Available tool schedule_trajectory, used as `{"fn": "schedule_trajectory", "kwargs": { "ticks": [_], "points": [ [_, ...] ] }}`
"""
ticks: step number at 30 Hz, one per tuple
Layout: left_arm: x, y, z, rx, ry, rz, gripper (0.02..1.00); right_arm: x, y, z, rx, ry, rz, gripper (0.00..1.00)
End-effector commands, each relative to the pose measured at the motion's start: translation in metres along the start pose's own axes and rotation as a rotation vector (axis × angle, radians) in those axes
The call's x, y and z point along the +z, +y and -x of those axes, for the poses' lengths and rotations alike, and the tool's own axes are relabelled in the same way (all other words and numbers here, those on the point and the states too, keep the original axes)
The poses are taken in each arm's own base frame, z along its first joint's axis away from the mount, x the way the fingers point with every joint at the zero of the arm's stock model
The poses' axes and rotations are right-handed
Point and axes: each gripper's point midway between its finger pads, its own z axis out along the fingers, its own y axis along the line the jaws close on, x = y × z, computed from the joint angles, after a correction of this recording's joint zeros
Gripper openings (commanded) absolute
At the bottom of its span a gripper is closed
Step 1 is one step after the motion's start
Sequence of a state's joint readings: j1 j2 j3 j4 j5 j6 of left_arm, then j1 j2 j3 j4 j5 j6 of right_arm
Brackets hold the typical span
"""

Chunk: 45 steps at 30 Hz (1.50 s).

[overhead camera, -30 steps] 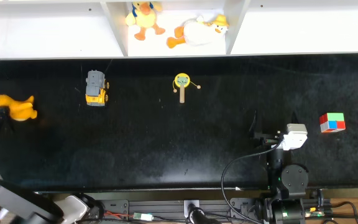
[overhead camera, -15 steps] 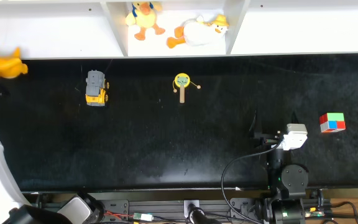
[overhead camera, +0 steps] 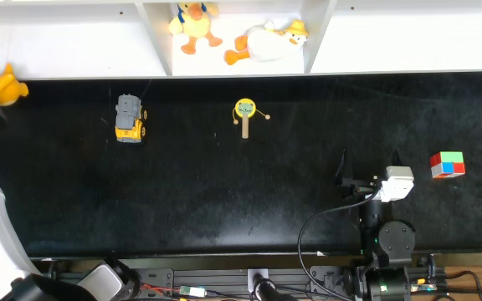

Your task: Store Toys

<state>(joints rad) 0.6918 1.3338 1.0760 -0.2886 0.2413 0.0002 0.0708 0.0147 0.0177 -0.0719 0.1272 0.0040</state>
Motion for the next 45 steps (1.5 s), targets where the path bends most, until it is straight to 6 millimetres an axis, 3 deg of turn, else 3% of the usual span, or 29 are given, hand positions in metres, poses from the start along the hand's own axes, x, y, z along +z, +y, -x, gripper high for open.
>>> {"fn": "schedule_trajectory", "kwargs": {
  "ticks": [1, 9, 18, 34, 45],
  "points": [
    [0.012, -0.001, 0.013, -0.018, 0.015, 0.04, 0.123, 0.0, 0.0, -0.003, 0.0, -0.002, 0.002, 0.996],
    [0.047, -0.026, 0.033, 0.034, 0.067, 0.053, 0.119, 0.0, 0.0, -0.003, 0.0, -0.001, 0.002, 0.996],
    [0.085, -0.04, 0.029, 0.132, 0.116, 0.091, 0.121, 0.0, 0.0, -0.003, 0.0, -0.002, 0.002, 0.996],
    [0.096, -0.046, 0.024, 0.182, 0.126, 0.119, 0.143, 0.0, 0.0, -0.003, 0.0, -0.002, 0.002, 0.996],
    [0.113, -0.059, 0.006, 0.201, 0.165, 0.095, 0.156, 0.0, 0.0, -0.003, 0.0, -0.001, 0.002, 0.993]
  ]
}}
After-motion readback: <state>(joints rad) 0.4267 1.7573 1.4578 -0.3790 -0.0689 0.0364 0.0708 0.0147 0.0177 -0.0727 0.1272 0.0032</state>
